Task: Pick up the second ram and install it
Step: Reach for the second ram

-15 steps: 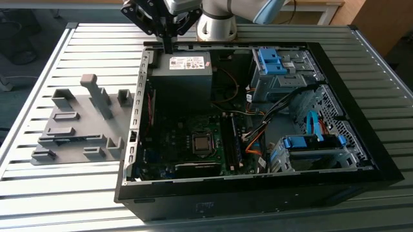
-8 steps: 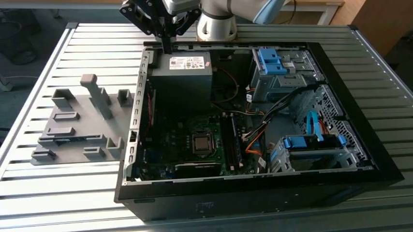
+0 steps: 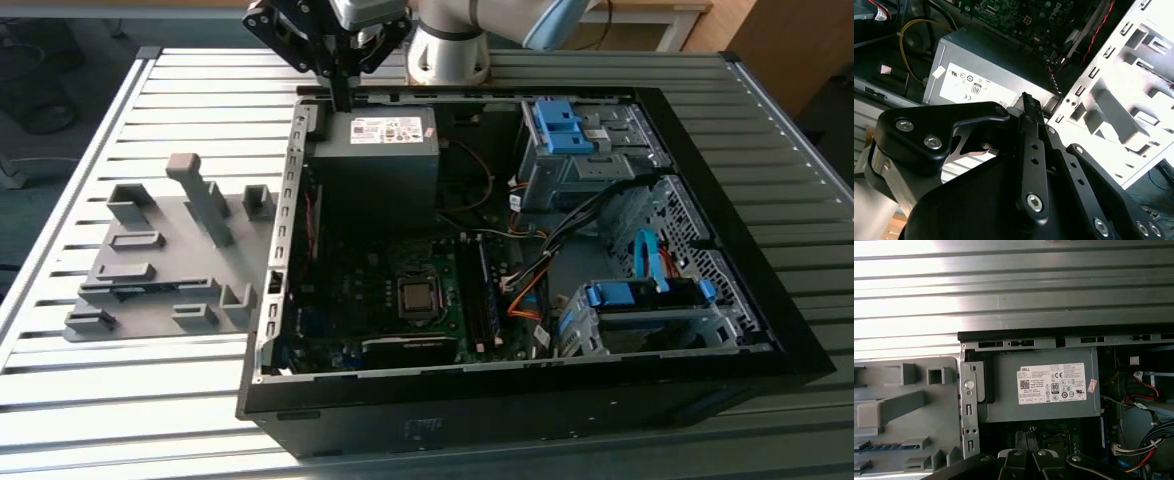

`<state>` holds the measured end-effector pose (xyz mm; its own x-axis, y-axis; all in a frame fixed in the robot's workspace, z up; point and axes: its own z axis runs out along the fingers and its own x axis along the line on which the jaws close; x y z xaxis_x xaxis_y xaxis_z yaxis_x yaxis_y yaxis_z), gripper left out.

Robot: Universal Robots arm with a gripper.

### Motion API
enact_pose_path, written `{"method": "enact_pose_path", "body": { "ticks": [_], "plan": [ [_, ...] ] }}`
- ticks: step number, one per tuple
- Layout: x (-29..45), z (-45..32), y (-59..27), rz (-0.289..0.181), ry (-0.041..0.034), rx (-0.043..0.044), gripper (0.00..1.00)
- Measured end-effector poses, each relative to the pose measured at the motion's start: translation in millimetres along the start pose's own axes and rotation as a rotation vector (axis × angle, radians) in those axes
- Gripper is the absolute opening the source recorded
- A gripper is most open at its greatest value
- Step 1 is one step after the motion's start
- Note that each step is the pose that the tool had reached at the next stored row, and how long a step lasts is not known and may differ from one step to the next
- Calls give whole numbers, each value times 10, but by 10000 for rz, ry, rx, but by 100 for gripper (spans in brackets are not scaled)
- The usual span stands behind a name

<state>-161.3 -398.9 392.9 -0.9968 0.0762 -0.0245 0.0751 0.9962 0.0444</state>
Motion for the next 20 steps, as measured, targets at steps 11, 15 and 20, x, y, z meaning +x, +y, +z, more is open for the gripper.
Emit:
{"method": "enact_pose_path", "body": {
  "ticks": [11,15,20],
  "plan": [
    [60,-1,-4,1,0,0,11],
    [77,-1,-6,0,0,0,11],
    [98,-1,-7,0,0,0,11]
  ]
}}
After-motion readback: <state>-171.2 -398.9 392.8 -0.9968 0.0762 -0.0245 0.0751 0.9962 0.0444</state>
